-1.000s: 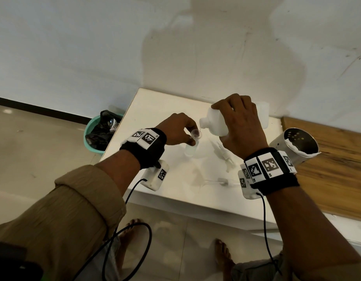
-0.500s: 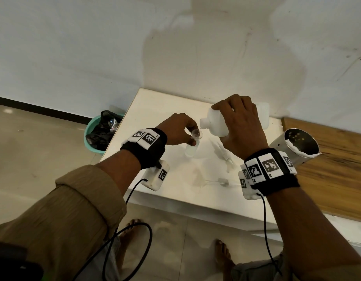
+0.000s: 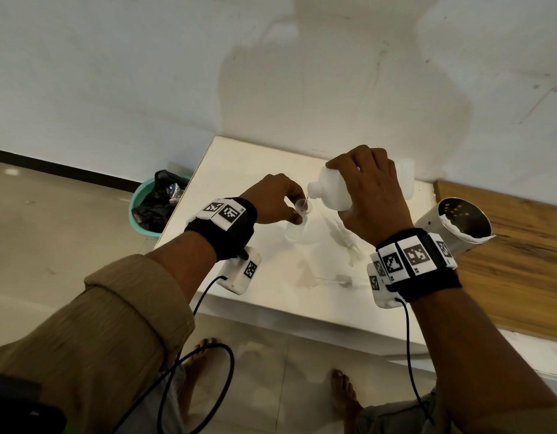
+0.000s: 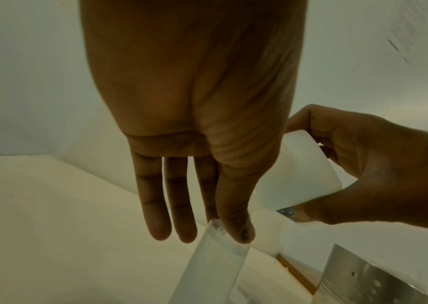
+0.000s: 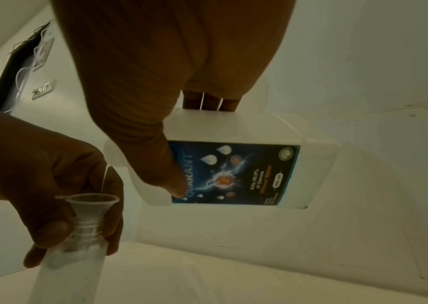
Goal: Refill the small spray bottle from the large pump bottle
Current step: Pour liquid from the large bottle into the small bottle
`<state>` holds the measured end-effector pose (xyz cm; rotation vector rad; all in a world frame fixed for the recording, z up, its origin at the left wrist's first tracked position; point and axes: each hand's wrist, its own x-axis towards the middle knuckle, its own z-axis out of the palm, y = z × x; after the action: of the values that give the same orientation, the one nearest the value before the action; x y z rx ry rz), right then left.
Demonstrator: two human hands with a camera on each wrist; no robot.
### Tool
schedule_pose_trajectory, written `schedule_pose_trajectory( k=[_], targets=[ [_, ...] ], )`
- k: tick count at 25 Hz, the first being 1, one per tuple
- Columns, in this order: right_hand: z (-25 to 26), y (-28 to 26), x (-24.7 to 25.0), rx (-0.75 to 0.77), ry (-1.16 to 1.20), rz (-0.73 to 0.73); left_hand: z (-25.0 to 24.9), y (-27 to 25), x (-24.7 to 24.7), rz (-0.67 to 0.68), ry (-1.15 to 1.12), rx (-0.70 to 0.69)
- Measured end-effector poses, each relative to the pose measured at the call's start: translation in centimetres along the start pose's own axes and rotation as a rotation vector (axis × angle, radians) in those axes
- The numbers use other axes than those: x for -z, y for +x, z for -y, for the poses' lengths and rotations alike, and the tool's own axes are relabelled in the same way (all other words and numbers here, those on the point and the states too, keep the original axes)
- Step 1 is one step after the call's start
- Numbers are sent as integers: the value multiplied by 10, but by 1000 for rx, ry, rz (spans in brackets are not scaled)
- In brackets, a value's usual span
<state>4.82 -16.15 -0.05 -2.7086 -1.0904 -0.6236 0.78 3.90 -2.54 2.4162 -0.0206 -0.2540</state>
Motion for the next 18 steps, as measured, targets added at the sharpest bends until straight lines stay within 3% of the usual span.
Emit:
schedule_pose_trajectory(
  k=[8,18],
  targets=[
    [-1,0,-2,-37,95,-11,2,3,0,-11,-12,-8],
    [-7,-6,-10,-407,529,-29,6,3,0,-21,-40,-3]
  ],
)
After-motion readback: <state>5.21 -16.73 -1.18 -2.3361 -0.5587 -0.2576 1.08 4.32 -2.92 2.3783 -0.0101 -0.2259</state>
